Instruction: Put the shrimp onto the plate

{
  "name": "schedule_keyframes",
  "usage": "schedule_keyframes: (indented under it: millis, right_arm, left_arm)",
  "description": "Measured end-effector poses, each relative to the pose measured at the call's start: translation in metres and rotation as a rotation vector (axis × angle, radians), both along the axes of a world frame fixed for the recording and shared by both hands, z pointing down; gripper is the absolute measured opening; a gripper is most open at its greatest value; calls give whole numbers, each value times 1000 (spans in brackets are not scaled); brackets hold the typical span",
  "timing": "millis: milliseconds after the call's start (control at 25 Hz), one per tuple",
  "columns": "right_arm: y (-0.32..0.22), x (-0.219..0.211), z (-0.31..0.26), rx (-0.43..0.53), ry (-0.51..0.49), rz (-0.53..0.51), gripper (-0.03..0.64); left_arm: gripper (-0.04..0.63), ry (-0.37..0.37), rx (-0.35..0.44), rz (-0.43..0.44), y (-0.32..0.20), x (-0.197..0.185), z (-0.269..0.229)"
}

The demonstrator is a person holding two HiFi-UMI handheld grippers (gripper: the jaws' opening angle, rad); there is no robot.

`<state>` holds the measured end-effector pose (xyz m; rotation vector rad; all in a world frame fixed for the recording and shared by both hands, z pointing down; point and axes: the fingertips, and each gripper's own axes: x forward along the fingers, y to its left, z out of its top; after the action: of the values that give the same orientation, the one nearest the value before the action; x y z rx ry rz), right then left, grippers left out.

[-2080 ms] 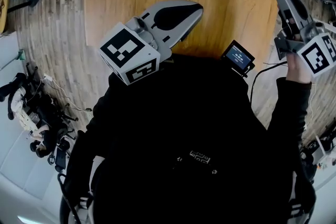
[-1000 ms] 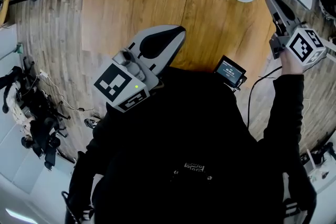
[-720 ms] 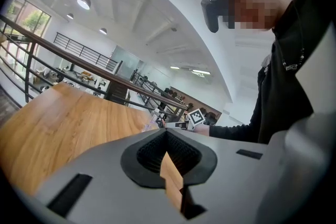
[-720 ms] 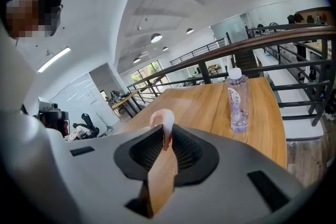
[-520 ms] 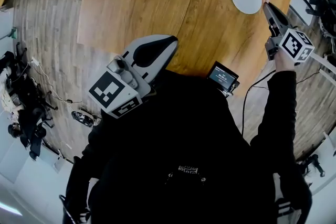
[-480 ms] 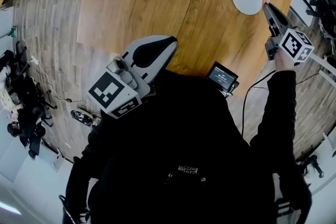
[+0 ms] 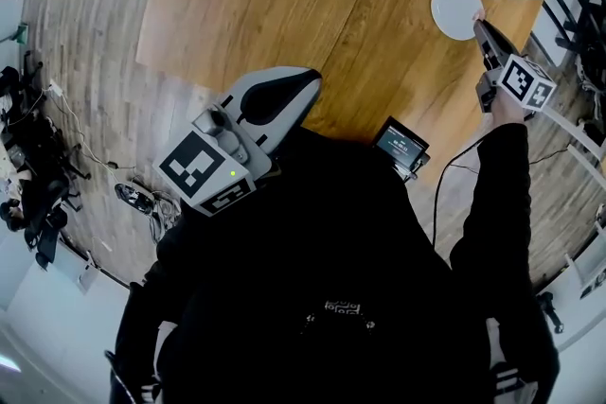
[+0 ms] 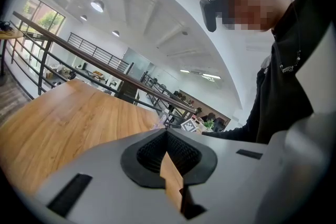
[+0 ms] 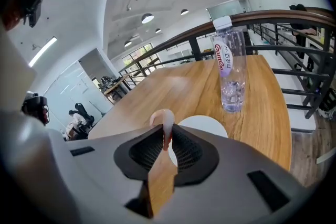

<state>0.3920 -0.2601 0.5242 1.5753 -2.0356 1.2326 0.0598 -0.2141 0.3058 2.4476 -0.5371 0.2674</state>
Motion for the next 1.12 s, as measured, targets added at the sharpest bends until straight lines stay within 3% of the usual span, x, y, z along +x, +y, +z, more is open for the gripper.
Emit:
schedule_keyframes:
  millis: [360, 1120]
  right_arm:
    - [-8, 4, 41, -68, 61, -23, 63]
    - [-6, 19, 117, -195, 160, 28, 64]
  left_arm:
    - [3, -1, -21, -5, -4, -2, 5]
    - [3, -12, -47, -14, 4, -4, 21]
